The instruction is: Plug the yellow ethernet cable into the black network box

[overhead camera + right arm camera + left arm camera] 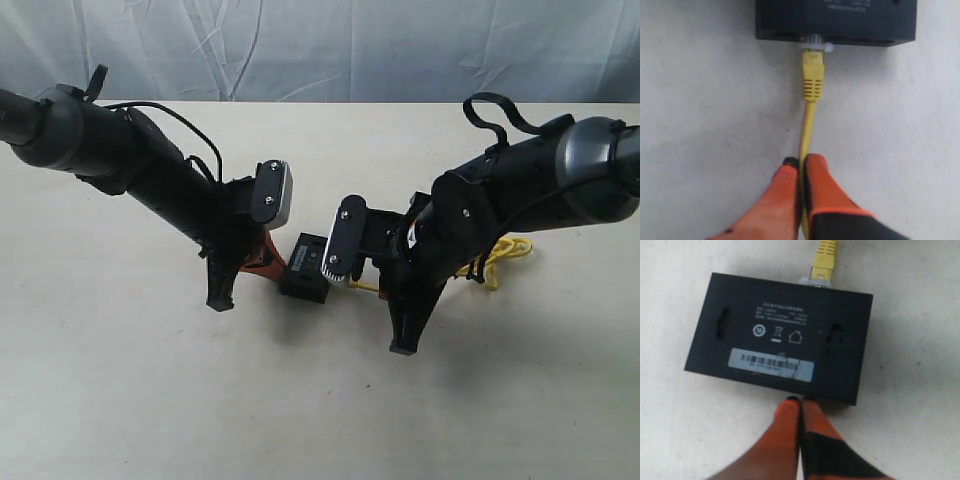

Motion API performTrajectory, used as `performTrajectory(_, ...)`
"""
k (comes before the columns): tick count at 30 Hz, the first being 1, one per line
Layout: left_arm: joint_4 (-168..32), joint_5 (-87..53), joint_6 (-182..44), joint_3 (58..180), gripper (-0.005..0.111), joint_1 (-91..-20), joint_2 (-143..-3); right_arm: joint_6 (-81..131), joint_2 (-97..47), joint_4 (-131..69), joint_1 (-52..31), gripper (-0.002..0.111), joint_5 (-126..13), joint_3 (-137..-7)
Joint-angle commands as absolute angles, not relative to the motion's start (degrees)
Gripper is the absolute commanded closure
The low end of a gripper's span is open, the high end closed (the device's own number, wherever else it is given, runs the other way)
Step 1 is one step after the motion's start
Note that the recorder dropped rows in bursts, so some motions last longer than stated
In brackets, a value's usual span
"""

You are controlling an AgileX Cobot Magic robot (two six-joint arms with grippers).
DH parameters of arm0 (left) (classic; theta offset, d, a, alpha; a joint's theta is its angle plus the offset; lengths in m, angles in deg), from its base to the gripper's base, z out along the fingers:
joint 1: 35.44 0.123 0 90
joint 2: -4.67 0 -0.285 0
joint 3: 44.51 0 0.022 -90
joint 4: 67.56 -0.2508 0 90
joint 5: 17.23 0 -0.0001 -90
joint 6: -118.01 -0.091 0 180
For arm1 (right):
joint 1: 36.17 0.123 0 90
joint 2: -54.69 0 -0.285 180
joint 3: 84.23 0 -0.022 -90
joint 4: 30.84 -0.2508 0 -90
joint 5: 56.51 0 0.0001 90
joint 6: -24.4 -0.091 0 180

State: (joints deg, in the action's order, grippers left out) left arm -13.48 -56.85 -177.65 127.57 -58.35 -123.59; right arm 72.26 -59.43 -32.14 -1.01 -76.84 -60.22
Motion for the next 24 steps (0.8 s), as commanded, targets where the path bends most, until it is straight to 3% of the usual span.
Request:
performTrajectory(1, -13.01, -57.71, -177.45, 127.28, 0.107, -59.01, -123.17, 72.24, -58.84, -32.61, -0.85, 0.100, -76.30, -60.44)
performTrajectory(6, -13.01, -57.71, -177.45, 127.28, 0.107, -59.01, -123.17, 72.24, -58.84, -32.61, -0.85, 0.066, -76.93, -60.44)
performTrajectory(8, -13.01, -57.71, -177.45, 127.28, 0.107, -59.01, -123.17, 72.24, -58.84, -32.74, -0.85, 0.058, -76.93, -60.44)
performTrajectory(24, -13.01, -57.60, -177.34, 127.28, 0.107, -59.01, -122.57, 68.71, -52.03, -33.86, -0.85, 0.055, -77.50, -60.44)
